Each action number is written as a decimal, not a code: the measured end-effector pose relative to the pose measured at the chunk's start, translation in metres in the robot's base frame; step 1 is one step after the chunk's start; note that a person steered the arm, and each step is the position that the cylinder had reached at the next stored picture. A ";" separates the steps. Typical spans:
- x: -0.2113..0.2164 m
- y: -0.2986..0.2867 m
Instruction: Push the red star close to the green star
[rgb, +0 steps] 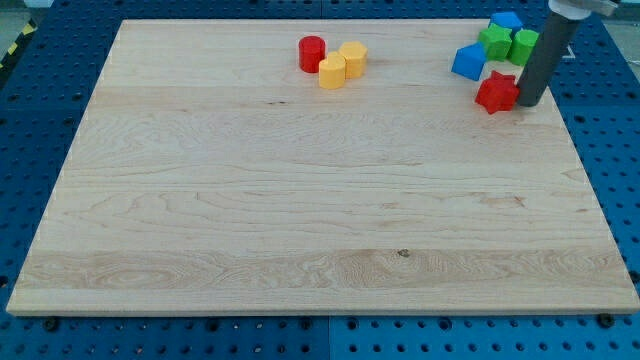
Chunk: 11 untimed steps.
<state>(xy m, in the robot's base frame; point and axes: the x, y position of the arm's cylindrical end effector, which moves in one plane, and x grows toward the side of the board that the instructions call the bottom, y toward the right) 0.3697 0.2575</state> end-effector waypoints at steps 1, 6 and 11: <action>0.025 0.003; 0.013 -0.026; -0.032 -0.026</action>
